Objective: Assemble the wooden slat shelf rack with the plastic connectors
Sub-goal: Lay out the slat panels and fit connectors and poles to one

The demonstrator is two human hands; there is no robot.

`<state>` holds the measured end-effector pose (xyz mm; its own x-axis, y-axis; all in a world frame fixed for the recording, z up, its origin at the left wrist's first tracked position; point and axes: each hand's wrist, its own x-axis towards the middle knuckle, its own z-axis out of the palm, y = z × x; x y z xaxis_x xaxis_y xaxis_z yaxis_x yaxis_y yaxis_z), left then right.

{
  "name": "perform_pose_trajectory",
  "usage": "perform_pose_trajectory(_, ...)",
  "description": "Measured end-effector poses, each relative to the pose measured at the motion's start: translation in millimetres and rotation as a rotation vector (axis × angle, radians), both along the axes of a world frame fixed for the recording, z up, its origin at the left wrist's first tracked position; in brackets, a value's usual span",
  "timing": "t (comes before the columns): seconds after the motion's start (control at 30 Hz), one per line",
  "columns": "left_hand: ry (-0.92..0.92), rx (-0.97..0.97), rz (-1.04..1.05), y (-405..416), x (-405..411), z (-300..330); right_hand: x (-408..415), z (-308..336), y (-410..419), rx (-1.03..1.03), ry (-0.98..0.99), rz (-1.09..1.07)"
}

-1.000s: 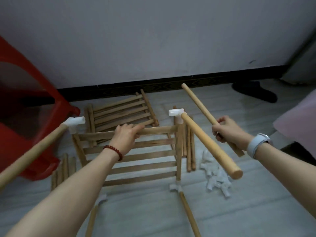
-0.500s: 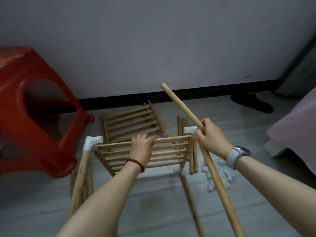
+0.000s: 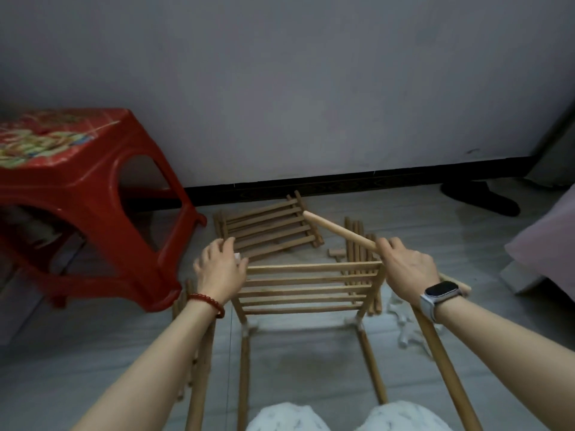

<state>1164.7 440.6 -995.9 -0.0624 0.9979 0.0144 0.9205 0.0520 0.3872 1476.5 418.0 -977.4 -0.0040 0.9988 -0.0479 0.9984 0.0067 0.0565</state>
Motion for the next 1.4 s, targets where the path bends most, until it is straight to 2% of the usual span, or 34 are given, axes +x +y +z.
perform_pose_trajectory(0.03,-0.128,-0.087,0.006,-5.5,-3.7,2.5,1.0,1.5,-7.7,-0.007,-0.019,-0.006)
perform_pose_trajectory(0.1,-0.310,-0.139,-0.016,-18.8,-4.2,5.3,4.8,3.3,-24.2,-0.020,-0.037,-0.018)
perform_pose_trajectory(0.27,-0.479,-0.119,-0.093,-52.9,6.7,1.1,21.4,11.2,-63.0,0.050,-0.161,0.059)
perform_pose_trajectory(0.33,-0.546,-0.145,-0.097,-60.9,9.2,1.4,18.7,15.1,-67.2,0.075,-0.124,0.113)
perform_pose_trajectory(0.43,-0.570,-0.178,-0.110,-65.3,8.4,5.0,1.5,17.4,-65.9,0.032,0.004,0.188)
perform_pose_trajectory(0.57,-0.601,-0.218,-0.087,-68.4,7.6,7.9,-20.3,11.5,-61.3,0.038,0.034,0.324)
perform_pose_trajectory(0.73,-0.619,-0.247,-0.073,-66.2,3.5,6.1,-33.7,4.7,-52.3,0.049,0.027,0.329)
perform_pose_trajectory(0.93,-0.751,-0.281,-0.022,-63.8,0.1,-1.3,-30.1,0.9,-43.7,-0.001,0.060,0.343)
perform_pose_trajectory(1.1,-0.732,-0.280,0.011,-56.2,2.5,-2.1,-30.2,-2.2,-31.0,0.019,0.067,0.401)
perform_pose_trajectory(1.23,-0.644,-0.222,0.030,-50.8,7.6,-1.0,-35.7,-6.4,-24.1,0.036,0.096,0.457)
perform_pose_trajectory(1.4,-0.599,-0.180,0.052,-46.0,9.0,-1.8,-43.4,-15.8,-25.2,0.146,0.061,0.489)
